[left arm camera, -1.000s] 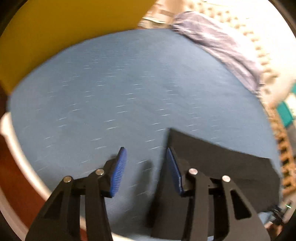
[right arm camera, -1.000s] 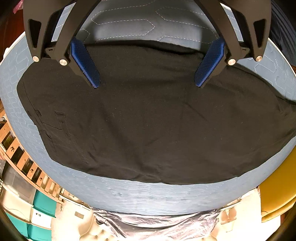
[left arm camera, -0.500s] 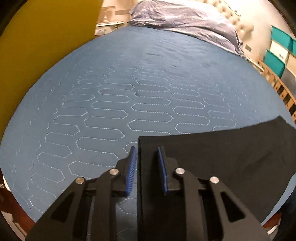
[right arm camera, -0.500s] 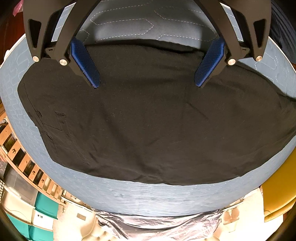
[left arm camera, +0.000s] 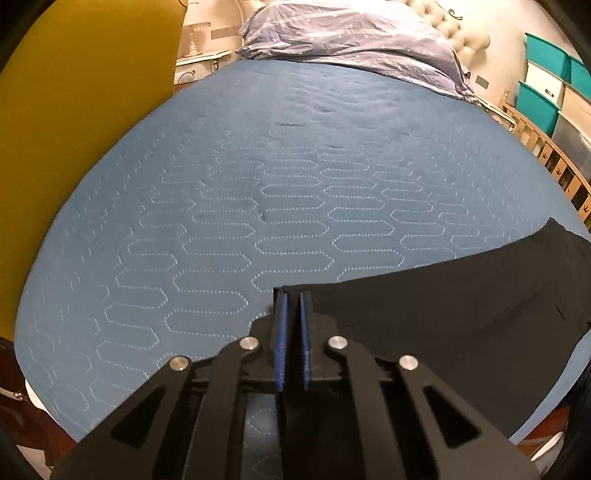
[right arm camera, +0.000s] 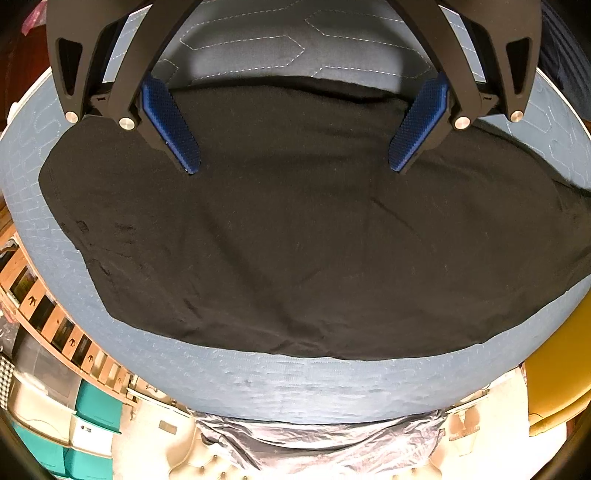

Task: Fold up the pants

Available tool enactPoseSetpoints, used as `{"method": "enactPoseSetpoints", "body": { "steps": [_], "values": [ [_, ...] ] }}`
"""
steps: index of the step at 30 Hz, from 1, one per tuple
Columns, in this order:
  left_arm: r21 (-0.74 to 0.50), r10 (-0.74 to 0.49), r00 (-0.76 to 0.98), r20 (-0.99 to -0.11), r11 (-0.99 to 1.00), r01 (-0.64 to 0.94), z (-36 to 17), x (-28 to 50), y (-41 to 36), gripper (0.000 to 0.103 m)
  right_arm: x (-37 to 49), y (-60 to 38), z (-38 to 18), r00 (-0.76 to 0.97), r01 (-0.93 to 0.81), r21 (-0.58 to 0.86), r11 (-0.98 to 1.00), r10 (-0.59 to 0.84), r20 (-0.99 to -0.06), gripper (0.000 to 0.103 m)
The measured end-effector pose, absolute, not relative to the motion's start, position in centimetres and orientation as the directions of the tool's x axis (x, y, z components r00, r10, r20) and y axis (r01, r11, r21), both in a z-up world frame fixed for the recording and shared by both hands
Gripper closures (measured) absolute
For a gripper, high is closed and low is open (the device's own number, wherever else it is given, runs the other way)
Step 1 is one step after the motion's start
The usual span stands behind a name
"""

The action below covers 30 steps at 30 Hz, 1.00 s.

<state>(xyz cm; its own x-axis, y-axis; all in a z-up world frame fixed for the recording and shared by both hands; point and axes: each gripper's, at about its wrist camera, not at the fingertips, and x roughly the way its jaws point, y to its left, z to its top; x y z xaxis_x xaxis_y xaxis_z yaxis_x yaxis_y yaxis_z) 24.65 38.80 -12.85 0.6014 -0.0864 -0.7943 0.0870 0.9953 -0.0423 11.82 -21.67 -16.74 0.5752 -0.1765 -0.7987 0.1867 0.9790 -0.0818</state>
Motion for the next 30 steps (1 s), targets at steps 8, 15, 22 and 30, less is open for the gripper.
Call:
{"method": "enactPoseSetpoints", "body": {
  "steps": [8, 15, 22, 30],
  "values": [
    [-0.06, -0.081, 0.575, -0.814, 0.997, 0.056, -13.9, 24.9, 39.5, 0.102, 11.6, -21.8, -16.8, 0.587, 0.193, -0.074, 0.978, -0.176, -0.79, 0.004],
    [-0.076, -0.08, 0.603, -0.794, 0.997, 0.031, -13.5, 25.6, 39.5, 0.102, 11.7, -21.7, -16.6, 0.583, 0.21, -0.073, 0.975, -0.185, -0.791, 0.004],
    [-0.16, -0.055, 0.624, -0.78, 0.981, -0.114, -13.8, 23.6, 41.2, 0.043, 11.9, -21.9, -16.6, 0.58, 0.205, -0.066, 0.977, -0.176, -0.795, 0.004],
    [-0.714, -0.21, 0.805, -0.555, 0.617, -0.332, -14.9, 8.3, 47.4, 0.05, 11.7, -22.1, -16.9, 0.602, 0.216, -0.058, 0.975, -0.18, -0.778, 0.004]
  ]
}}
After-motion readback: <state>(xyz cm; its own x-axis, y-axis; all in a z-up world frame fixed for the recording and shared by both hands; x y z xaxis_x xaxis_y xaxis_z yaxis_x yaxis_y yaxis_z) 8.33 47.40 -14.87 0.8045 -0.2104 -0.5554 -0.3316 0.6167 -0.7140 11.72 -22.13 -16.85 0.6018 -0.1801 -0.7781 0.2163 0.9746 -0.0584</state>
